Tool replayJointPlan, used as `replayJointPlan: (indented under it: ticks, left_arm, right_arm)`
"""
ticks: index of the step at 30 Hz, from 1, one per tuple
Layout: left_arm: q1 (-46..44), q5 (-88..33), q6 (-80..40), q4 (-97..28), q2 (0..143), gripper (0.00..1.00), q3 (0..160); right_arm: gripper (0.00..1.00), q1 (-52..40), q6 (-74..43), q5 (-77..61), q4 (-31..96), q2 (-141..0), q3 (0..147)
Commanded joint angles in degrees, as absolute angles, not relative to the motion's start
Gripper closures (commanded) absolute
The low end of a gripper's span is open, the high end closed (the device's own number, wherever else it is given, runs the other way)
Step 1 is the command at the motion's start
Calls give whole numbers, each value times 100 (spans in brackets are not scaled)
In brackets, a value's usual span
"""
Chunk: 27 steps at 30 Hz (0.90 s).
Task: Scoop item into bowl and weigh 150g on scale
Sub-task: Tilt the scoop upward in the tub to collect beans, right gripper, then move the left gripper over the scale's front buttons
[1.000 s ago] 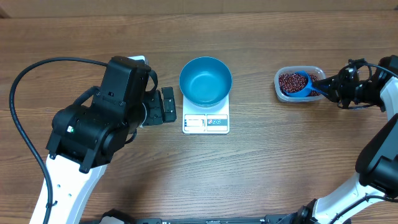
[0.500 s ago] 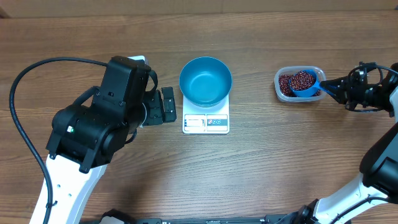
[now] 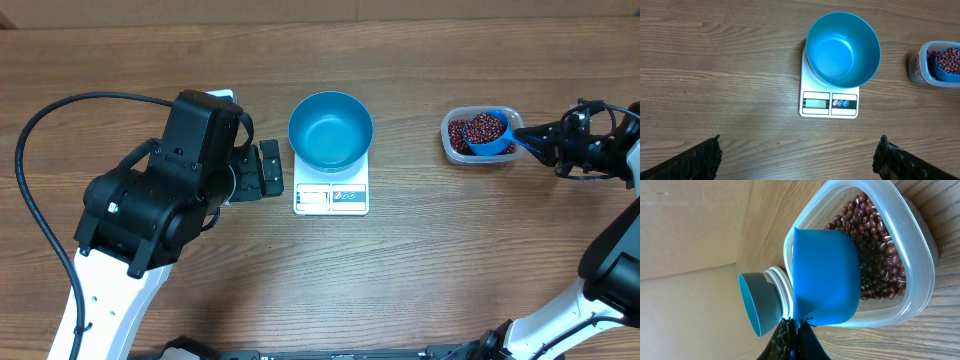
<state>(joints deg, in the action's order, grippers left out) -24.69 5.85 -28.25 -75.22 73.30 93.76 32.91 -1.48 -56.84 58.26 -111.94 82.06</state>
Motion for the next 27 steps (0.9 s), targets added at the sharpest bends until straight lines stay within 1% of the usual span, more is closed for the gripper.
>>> replayJointPlan:
  ticks: [1,8,9,10,11,12,13,14,18,22,24,26,27]
  left_arm:
    - [-2440,637,-2700,-7516,7378,0,9465]
    - [-2440,639,-2696,-7518,7378,0,9465]
    - [-2440,639,-2692,-7518,7378,6,9465]
    - [-2440,639,-2630,-7516,7378,19,9465]
    - [-2440,639,-2543,-7513,7378,28,9465]
    - [-2440,639,-2383,-7516,7378,42,9465]
    - [-2440,637,-2263,-7518,7378,52,9465]
    - [-2440,637,-2209,-7520,7378,57,9465]
    - [-2440,637,-2200,-7518,7378,58,9465]
    - [-2440,637,-2198,-7520,7378,55,9465]
    - [-2440,635,-2156,-7522,7378,55,9465]
    - [-2440,602,-2071,-7540,7378,59,9465]
    - [-2440,598,-2069,-7555,7378,66,9465]
  right_arm:
    - [96,3323,-97,-6069,5826,-11179,8147]
    - [96,3323,-97,-6080,5822,-11179,8147]
    - [96,3323,-97,-6082,5822,-11179,8147]
    - [96,3323,-95,-6101,5824,-11179,8147]
    - [96,3323,-95,-6123,5824,-11179,8147]
    - [96,3323,-95,-6145,5824,-11179,8147]
    - [96,3323,-95,-6163,5824,-11179,8147]
    - [96,3323,-95,-6163,5824,-11179,8147]
    - [96,3323,-93,-6160,5824,-11179,8147]
    - [96,3323,-38,-6158,5839,-11179,8147]
    - [96,3323,14,-6160,5852,-11179,8147]
    - [96,3323,12,-6160,5865,-11179,8147]
    - [96,3323,12,-6160,5865,-11179,8147]
